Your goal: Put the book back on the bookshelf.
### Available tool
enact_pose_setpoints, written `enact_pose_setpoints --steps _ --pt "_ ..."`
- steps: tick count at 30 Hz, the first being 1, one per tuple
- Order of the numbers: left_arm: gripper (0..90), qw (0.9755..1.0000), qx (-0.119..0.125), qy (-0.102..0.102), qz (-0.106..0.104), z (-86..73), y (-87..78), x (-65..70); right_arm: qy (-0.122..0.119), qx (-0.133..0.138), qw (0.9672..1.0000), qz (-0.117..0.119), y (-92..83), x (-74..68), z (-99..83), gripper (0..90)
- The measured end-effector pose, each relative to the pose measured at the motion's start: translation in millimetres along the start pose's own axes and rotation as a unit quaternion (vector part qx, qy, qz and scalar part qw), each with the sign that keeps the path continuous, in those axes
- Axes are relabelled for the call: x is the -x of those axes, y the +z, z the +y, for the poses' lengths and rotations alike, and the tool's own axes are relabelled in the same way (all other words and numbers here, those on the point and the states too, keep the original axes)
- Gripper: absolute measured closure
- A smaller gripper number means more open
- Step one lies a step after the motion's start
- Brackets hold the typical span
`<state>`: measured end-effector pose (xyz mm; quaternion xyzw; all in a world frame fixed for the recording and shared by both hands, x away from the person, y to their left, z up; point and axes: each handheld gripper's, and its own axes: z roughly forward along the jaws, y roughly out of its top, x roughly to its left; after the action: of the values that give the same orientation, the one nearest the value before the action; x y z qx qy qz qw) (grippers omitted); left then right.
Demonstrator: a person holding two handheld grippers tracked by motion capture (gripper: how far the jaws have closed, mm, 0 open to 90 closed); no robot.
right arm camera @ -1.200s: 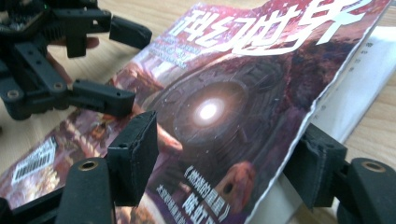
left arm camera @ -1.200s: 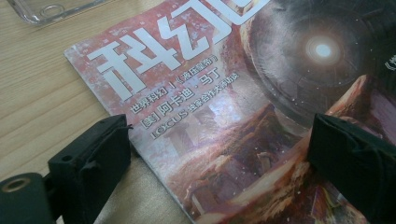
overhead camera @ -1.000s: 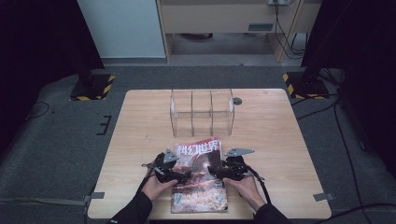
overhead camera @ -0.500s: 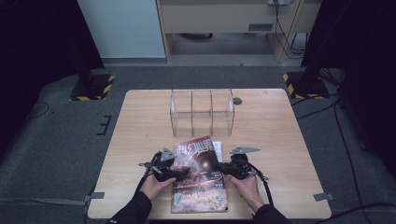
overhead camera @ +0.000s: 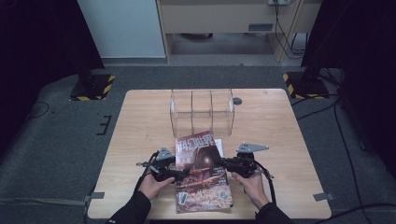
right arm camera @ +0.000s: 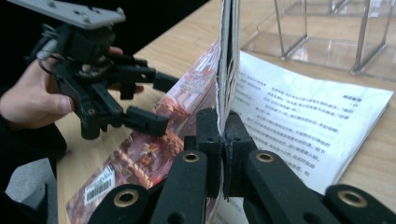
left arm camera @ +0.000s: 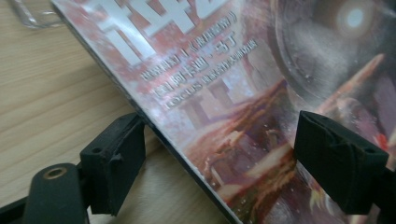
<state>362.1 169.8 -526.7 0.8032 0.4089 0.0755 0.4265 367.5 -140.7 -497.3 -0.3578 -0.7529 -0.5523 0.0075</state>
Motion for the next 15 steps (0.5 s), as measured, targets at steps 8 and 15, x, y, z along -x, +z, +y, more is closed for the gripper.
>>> enact_pose_setpoints --steps 8,15 --pt "17.5 0.9997 -0.023 0.0 -0.007 -2.1 2.7 -1.2 0.007 -0.021 0.9995 -0.022 6.3 4.9 -5.5 87.8" --pt "30.0 0.9992 -0.035 0.015 -0.01 -0.5 2.9 3.0 0.016 -0.074 0.9946 -0.071 18.1 13.1 -17.4 85.2"
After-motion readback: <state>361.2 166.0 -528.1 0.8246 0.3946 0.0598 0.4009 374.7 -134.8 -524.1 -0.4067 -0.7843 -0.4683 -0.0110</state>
